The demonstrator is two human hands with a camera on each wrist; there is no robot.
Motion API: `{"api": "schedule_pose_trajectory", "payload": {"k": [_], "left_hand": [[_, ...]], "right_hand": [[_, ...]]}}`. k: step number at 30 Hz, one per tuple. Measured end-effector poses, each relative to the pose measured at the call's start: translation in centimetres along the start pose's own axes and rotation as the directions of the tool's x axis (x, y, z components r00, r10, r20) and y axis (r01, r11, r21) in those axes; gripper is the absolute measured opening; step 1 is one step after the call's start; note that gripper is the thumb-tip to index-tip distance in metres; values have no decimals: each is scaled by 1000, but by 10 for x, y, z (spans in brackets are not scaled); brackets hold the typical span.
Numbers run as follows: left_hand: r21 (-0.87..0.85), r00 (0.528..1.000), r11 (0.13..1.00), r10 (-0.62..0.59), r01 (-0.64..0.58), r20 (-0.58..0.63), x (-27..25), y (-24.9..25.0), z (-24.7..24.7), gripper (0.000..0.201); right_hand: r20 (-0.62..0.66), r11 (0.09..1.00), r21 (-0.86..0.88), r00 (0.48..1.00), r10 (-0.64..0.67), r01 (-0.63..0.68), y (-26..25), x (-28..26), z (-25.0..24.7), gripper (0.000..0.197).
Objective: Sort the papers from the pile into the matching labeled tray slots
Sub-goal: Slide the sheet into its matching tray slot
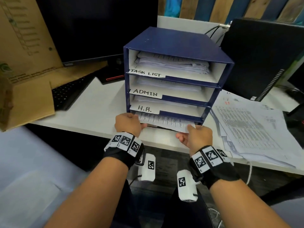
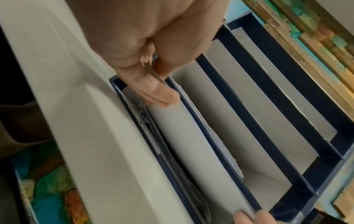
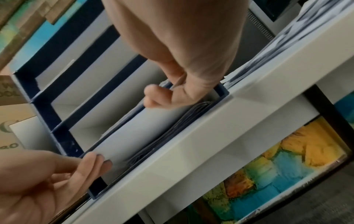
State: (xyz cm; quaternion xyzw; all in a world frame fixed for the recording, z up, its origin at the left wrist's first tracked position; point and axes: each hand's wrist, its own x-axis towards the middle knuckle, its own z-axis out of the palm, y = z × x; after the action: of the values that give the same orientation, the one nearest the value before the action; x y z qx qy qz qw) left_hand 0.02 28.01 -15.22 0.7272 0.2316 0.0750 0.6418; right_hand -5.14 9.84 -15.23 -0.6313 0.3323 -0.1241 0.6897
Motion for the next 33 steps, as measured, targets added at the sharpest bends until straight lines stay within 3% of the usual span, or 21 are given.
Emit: {"api": "schedule_pose_trajectory", "payload": {"k": [5,11,13,15,18,20,22,25,28,30,33], "left_hand": [[-42,1000,999,-19,19,2,0,-1,14,19],[267,969,932,239,-246,59,-20,0,3,11],[357,938,867,319,-346,134,-29,-2,0,27],[453,893,771,354,-447,279,-37,-6,3,29],[563,827,620,296,-547,477,-43,-9,14,29],[601,796,530,303,-598,524,-43,-5,20,31],[618,781,482,314,-622,540,-39,0,23,40],[630,775,460,267,-625,573,-36,4,25,44],[628,711,340,260,-700,653,-32,-1,30,44],[616,705,355,237,-703,668,-29,1,33,40],[608,720,409,226,-681,656,-24,10,34,32]], "right_hand": [[-98,1000,-17,995,23,-25,2,13,9,25],[40,995,97,999,1,-5,1,12,12,13],[108,992,124,994,-7,-7,4,13,9,12],[164,997,77,986,-27,14,7,11,3,9],[178,981,-127,977,-121,145,10,9,-8,12],[175,945,-244,968,-178,218,9,7,-14,15],[206,882,-365,950,-234,297,8,5,-19,20],[340,627,-634,891,-301,453,3,-5,-20,36],[500,432,-705,826,-261,563,2,-11,-9,48],[558,334,-733,804,-204,593,1,-7,3,51],[546,265,-778,822,-161,570,-2,3,14,35]]}}
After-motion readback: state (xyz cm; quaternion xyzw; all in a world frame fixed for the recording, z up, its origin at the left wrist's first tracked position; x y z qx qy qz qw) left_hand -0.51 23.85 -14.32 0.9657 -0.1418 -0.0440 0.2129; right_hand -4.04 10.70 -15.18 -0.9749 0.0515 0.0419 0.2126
